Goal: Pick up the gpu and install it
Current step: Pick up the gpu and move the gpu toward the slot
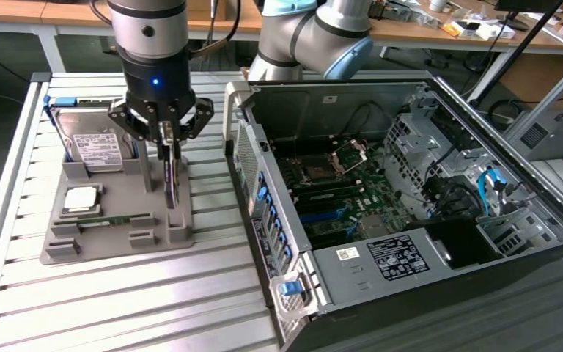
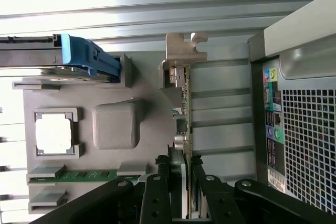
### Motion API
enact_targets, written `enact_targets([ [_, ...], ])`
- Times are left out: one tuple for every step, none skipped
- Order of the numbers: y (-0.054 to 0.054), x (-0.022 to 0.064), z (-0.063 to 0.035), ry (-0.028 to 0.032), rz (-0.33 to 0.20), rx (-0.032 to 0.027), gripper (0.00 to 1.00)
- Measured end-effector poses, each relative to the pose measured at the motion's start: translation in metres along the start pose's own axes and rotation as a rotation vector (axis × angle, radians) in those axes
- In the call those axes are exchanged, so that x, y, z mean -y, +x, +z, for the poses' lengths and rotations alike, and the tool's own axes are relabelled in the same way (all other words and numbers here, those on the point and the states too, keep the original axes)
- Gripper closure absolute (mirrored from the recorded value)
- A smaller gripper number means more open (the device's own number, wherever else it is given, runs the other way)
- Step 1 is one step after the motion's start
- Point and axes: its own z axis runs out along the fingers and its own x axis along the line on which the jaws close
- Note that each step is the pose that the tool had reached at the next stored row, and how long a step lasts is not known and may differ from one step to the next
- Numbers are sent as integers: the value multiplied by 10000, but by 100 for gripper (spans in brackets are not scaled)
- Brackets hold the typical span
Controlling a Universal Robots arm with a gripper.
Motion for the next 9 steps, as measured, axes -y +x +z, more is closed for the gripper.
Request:
enact_targets([
  [0,0,-5,0,0,0,73],
  [0,0,-8,-1,0,0,73],
  [0,0,-10,0,0,0,73],
  [0,0,-12,0,0,0,73],
  [0,0,-14,0,0,0,73],
  [-1,0,-16,-1,0,1,73],
  [-1,0,-20,0,0,-1,73],
  [-1,0,-22,0,0,-1,73],
  [-1,0,-24,-1,0,0,73],
])
